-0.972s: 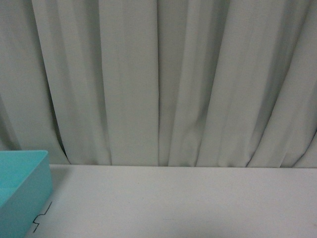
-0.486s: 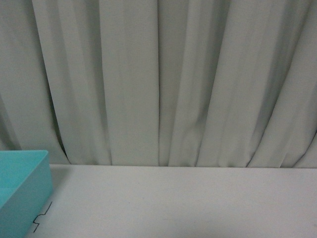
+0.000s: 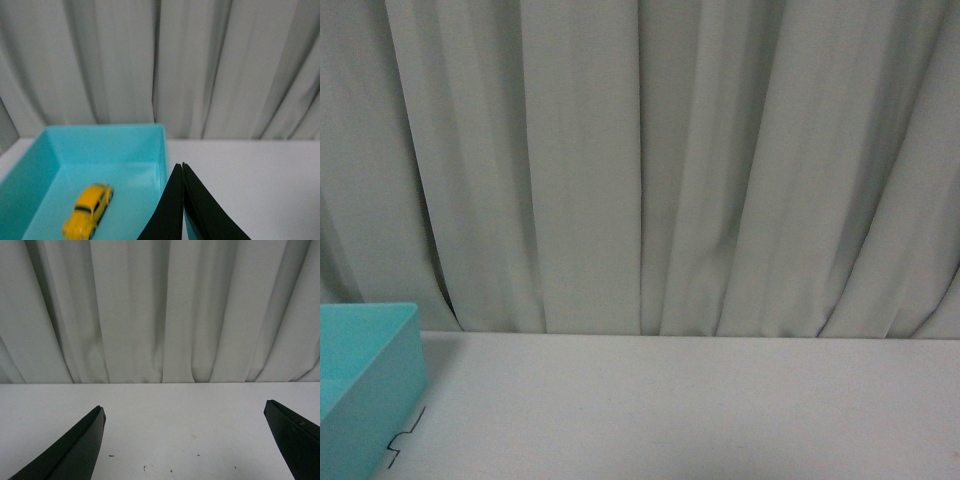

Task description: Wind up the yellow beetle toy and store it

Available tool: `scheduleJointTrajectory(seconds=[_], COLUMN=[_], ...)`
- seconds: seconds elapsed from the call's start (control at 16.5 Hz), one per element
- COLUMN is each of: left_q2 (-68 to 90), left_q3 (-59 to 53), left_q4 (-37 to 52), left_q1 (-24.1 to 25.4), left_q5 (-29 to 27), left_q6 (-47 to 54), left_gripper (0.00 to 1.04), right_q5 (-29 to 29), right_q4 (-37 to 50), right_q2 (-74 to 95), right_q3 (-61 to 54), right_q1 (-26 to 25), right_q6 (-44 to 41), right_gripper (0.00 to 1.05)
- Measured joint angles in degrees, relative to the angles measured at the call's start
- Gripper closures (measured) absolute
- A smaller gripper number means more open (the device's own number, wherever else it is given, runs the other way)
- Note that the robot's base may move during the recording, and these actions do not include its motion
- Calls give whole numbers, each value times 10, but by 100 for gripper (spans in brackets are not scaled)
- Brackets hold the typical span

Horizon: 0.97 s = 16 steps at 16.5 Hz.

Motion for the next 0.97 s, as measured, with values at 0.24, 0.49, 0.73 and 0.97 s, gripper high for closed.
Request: scheduleJointTrajectory(seconds=[0.24,0.49,0.73,0.97], left_q2=[-72,-72,-72,-72], left_q3=[-1,-1,-1,-1], left_q4=[-66,-64,-64,-64], left_q1=[0,0,0,0], left_q5=[1,0,0,0], left_q6=[0,-1,-1,-1], left_gripper=[103,68,25,7], right_q5=[0,0,0,0], right_q4=[0,0,0,0], right_q2=[0,0,0,0], right_q3=[0,0,0,0], right_q1=[0,0,0,0], right_q6=[0,0,0,0], right_gripper=[7,7,7,7])
